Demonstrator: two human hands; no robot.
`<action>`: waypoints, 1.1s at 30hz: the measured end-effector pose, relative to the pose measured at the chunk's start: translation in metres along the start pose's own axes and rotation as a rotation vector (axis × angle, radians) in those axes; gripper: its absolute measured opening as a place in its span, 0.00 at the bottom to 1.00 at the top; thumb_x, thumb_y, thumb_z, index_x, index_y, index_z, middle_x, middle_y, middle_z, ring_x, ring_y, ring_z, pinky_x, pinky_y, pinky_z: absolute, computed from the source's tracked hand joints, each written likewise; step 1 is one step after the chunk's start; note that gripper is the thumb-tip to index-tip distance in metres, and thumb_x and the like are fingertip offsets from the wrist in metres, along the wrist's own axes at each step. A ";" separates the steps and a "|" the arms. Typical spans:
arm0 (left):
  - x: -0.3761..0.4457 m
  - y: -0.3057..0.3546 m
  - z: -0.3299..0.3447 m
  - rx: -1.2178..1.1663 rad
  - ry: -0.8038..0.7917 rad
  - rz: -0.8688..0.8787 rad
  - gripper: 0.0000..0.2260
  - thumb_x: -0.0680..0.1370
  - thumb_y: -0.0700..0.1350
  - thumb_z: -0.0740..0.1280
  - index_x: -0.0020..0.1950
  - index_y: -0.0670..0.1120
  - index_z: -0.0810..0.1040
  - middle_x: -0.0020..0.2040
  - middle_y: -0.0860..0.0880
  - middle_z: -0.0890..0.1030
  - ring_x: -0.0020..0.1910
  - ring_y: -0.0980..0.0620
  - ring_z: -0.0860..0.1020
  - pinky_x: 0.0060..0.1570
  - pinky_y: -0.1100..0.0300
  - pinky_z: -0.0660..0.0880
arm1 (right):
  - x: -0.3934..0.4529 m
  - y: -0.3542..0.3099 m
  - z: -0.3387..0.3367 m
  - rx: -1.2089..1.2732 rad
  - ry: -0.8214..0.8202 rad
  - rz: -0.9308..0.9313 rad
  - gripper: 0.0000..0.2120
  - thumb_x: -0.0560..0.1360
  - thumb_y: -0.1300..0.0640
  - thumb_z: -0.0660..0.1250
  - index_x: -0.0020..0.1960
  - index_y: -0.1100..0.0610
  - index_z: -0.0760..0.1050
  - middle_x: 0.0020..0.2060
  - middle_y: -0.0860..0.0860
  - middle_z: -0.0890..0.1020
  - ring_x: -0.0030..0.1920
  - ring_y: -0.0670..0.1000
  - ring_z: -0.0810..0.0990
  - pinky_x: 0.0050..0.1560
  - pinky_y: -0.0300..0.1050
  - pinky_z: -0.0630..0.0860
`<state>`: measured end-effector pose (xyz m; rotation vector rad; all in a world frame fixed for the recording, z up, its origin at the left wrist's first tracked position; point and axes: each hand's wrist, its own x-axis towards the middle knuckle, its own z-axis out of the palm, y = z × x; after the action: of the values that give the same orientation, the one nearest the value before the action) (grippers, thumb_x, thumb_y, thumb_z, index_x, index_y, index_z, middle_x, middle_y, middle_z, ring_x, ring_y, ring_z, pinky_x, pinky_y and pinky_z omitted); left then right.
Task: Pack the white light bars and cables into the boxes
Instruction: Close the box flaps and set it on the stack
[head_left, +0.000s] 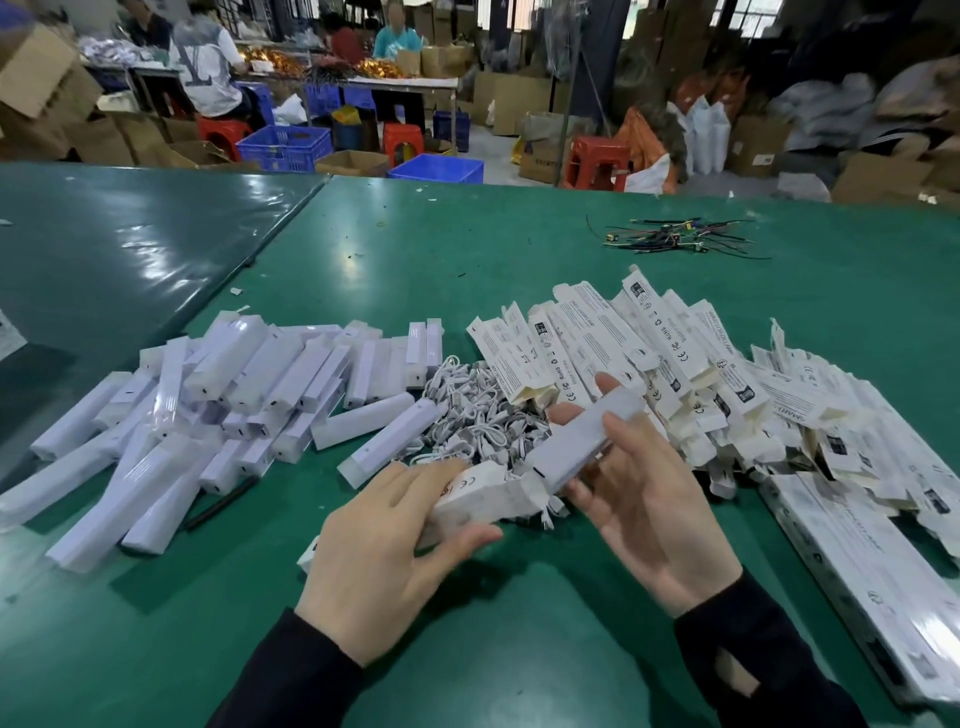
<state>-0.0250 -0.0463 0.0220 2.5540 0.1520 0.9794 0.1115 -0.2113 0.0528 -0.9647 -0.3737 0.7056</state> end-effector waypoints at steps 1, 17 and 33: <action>0.000 0.001 -0.002 -0.024 -0.031 -0.027 0.28 0.78 0.67 0.56 0.59 0.45 0.80 0.47 0.57 0.80 0.41 0.60 0.72 0.40 0.64 0.71 | -0.001 0.000 0.001 -0.014 -0.010 0.014 0.23 0.72 0.53 0.65 0.67 0.50 0.70 0.53 0.55 0.85 0.43 0.47 0.83 0.37 0.40 0.80; 0.007 0.017 -0.014 -1.584 -0.633 -0.614 0.18 0.73 0.47 0.70 0.62 0.57 0.74 0.35 0.43 0.70 0.23 0.47 0.74 0.22 0.57 0.77 | -0.001 0.015 0.020 0.145 0.094 -0.064 0.30 0.73 0.49 0.66 0.67 0.68 0.66 0.57 0.67 0.79 0.49 0.61 0.76 0.40 0.46 0.82; 0.005 0.017 -0.006 -1.671 -0.727 -0.573 0.26 0.69 0.36 0.66 0.67 0.46 0.69 0.37 0.46 0.70 0.20 0.51 0.67 0.18 0.65 0.68 | -0.008 0.019 0.025 0.256 0.052 -0.069 0.09 0.76 0.51 0.63 0.53 0.56 0.73 0.47 0.55 0.84 0.46 0.52 0.84 0.36 0.48 0.82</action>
<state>-0.0259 -0.0587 0.0359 1.0051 -0.1193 -0.1912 0.0842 -0.1943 0.0500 -0.7228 -0.2621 0.6464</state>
